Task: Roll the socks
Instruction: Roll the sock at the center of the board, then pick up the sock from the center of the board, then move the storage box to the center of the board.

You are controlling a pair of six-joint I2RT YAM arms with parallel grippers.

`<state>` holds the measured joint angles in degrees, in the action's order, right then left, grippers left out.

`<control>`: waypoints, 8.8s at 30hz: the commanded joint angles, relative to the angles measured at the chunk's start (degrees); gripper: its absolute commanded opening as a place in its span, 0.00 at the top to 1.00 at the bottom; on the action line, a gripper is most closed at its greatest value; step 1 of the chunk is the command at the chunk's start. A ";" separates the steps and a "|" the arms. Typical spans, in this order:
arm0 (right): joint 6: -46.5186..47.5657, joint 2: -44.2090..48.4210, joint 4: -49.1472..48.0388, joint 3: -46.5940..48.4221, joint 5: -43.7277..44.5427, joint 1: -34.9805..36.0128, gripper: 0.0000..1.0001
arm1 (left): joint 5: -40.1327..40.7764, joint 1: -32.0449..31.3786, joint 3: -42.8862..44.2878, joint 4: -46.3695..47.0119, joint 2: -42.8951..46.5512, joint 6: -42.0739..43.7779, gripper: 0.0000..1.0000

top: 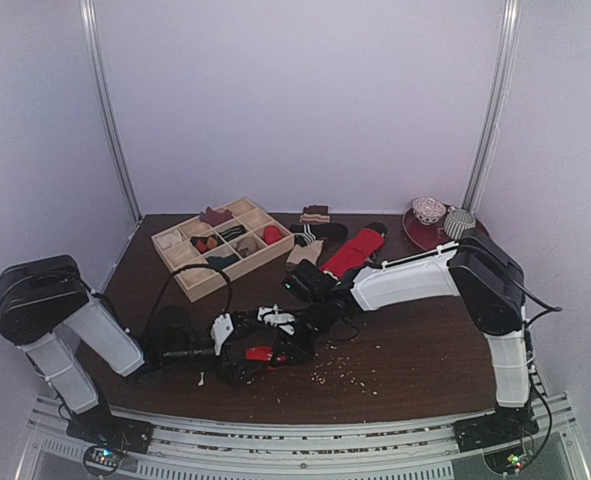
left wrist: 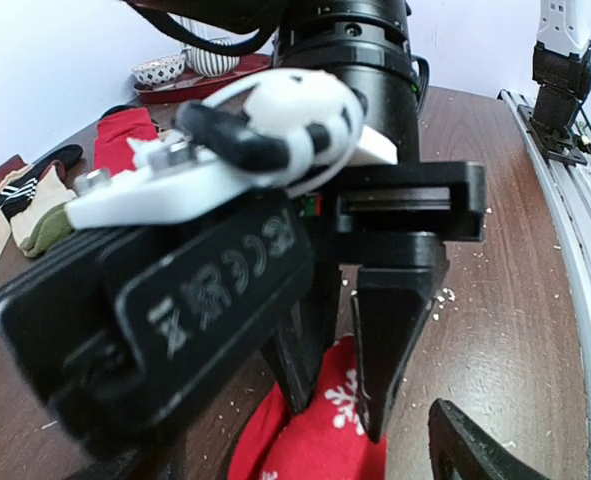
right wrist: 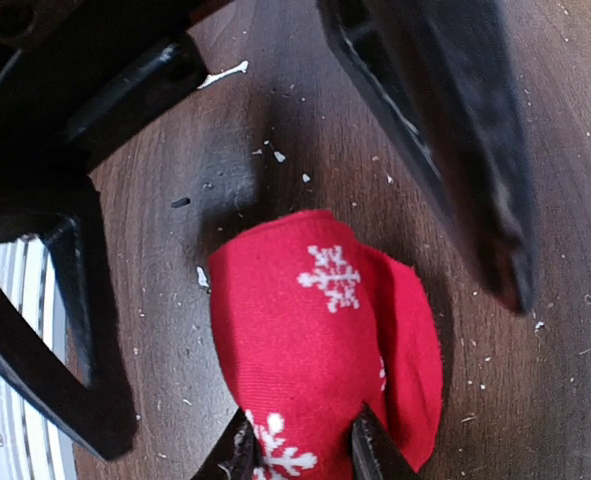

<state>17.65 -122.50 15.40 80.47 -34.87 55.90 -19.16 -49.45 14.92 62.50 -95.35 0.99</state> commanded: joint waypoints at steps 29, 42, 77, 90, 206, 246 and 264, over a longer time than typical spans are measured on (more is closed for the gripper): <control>-3.74 -8.72 17.95 -3.93 6.41 -1.81 0.73 | 42.27 2.08 -6.46 -13.44 33.59 -3.24 0.02; -3.93 -8.37 17.65 -4.63 6.57 -1.85 0.73 | 9.94 0.95 -1.76 -28.44 36.49 -4.37 0.04; -4.07 -8.59 17.03 -5.91 7.03 -1.93 0.73 | -2.79 0.06 3.76 -13.10 1.96 -16.11 0.22; -4.09 -8.95 16.81 -6.20 6.51 -1.92 0.73 | -0.26 1.24 2.04 -13.26 0.16 -16.72 0.16; -12.44 -14.91 27.70 0.60 3.51 -2.95 0.73 | -7.50 -3.90 9.76 -14.77 -11.14 -7.24 1.00; -32.94 42.97 -28.56 -38.10 2.66 -18.34 0.00 | 4.88 38.62 34.49 -39.31 6.04 1.26 1.00; -32.00 40.04 -30.73 -38.94 -2.32 -20.30 0.00 | -2.38 50.28 37.88 -45.18 -1.29 8.54 1.00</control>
<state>-15.22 -81.95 -13.61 41.93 -35.31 36.23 -17.50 -0.12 51.31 16.25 -95.11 6.50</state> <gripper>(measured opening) 1.000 0.109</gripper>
